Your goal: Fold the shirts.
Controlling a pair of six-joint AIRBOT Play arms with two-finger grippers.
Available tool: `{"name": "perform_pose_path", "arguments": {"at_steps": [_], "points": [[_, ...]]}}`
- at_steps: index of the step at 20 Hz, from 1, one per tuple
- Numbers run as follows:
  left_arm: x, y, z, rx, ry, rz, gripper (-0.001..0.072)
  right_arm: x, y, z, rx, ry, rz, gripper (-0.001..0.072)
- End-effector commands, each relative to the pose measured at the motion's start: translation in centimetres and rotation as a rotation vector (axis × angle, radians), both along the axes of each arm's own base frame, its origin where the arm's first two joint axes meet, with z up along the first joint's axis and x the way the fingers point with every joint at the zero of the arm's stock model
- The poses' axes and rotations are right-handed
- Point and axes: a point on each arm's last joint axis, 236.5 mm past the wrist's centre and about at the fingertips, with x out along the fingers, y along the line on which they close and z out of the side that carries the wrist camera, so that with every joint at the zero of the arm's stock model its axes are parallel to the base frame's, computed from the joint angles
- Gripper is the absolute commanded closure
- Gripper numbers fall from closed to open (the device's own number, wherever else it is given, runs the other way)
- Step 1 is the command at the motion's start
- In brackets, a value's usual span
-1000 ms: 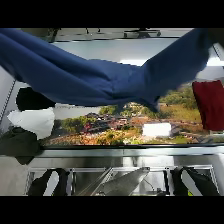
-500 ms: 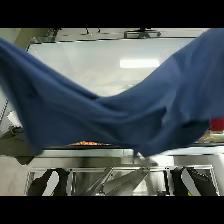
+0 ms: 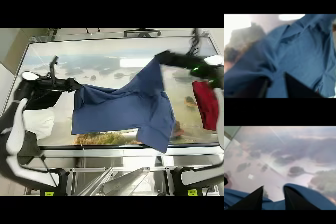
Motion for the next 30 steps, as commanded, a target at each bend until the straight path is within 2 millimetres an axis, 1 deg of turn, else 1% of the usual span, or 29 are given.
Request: {"name": "perform_pose_path", "arguments": {"at_steps": [1, 2, 3, 4, 5, 6, 7, 8, 9, 10, 11, 13, 14, 16, 18, 19, 20, 22, 24, 25, 26, 27, 29, 30], "points": [[1.1, 1.4, -6.4, -0.052, 0.203, -0.069, 0.0372, 2.7, -0.8, -8.2, 0.062, 0.141, -0.083, 0.0403], [1.4, 2.6, -5.8, -0.067, 0.229, -0.075, 0.0373, 2.6, -1.7, -7.8, 0.088, 0.159, -0.099, 0.0405], [1.7, 4.0, -4.6, -0.075, 0.249, -0.067, 0.0373, 2.1, -2.5, -6.8, 0.12, 0.178, -0.099, 0.041], [1.7, 5.4, -3.2, -0.084, 0.259, -0.052, 0.0373, 1.1, -3.5, -5.5, 0.143, 0.191, -0.078, 0.0411], [1.5, 6.6, -1.9, -0.091, 0.272, -0.038, 0.0374, -0.3, -4.4, -4.3, 0.159, 0.204, -0.045, 0.0421], [0.9, 7.7, -0.8, -0.096, 0.281, -0.027, 0.0375, -2.0, -5.2, -3.5, 0.166, 0.236, -0.004, 0.0424], [-0.2, 8.5, 0.1, -0.104, 0.299, -0.013, 0.0376, -3.6, -6.1, -3.4, 0.15, 0.28, 0.019, 0.0439], [-1.4, 8.8, 0.6, -0.107, 0.317, -0.005, 0.0377, -5.8, -6.8, -3.8, 0.129, 0.345, 0.046, 0.0475], [-3.5, 9.2, 0.4, -0.086, 0.351, 0.005, 0.0376, -8.2, -7.7, -4.8, 0.079, 0.41, 0.063, 0.0474], [-5.8, 9.4, -0.4, -0.046, 0.389, 0.008, 0.0377, -10.2, -8.7, -6.0, 0.03, 0.465, 0.058, 0.0473], [-8.5, 9.6, -1.5, 0.008, 0.433, 0.012, 0.0377, -12.0, -9.8, -7.0, 0.002, 0.516, 0.037, 0.0466], [-14.0, 9.4, -3.8, 0.077, 0.512, 0.024, 0.0376, -15.8, -11.1, -8.5, -0.003, 0.591, 0.002, 0.0466], [-16.1, 9.1, -5.0, 0.098, 0.53, 0.052, 0.0376, -17.8, -11.9, -9.2, 0.002, 0.622, -0.027, 0.0466], [-19.1, 8.6, -7.0, 0.099, 0.556, 0.126, 0.0376, -21.2, -13.5, -10.4, 0.005, 0.651, -0.105, 0.0466], [-21.0, 8.7, -9.4, 0.112, 0.571, 0.207, 0.0376, -23.5, -15.5, -11.2, 0.02, 0.649, -0.216, 0.0438], [-21.3, 9.0, -10.3, 0.12, 0.57, 0.242, 0.0376, -24.1, -16.5, -11.5, 0.029, 0.645, -0.273, 0.0364], [-21.3, 9.5, -11.2, 0.133, 0.556, 0.274, 0.0376, -24.7, -17.4, -11.8, 0.036, 0.641, -0.329, 0.0329], [-20.5, 10.6, -12.3, 0.168, 0.502, 0.314, 0.0376, -25.8, -18.1, -12.5, 0.051, 0.651, -0.382, 0.0329], [-18.9, 11.1, -12.8, 0.207, 0.428, 0.338, 0.0376, -26.6, -17.5, -13.2, 0.075, 0.679, -0.373, 0.0329], [-18.3, 11.0, -13.0, 0.224, 0.403, 0.343, 0.0376, -26.9, -17.2, -13.3, 0.082, 0.688, -0.364, 0.0329], [-17.8, 10.4, -13.0, 0.231, 0.383, 0.334, 0.0376, -27.0, -17.1, -13.5, 0.085, 0.694, -0.361, 0.0328], [-17.3, 9.3, -12.7, 0.216, 0.364, 0.317, 0.0377, -27.1, -16.9, -13.5, 0.087, 0.697, -0.357, 0.0328], [-16.6, 6.0, -11.7, 0.158, 0.312, 0.25, 0.0378, -27.2, -16.8, -13.5, 0.091, 0.702, -0.349, 0.0328], [-16.5, 4.3, -11.2, 0.126, 0.302, 0.22, 0.0382, -27.4, -16.8, -13.6, 0.085, 0.706, -0.348, 0.0328]]}}
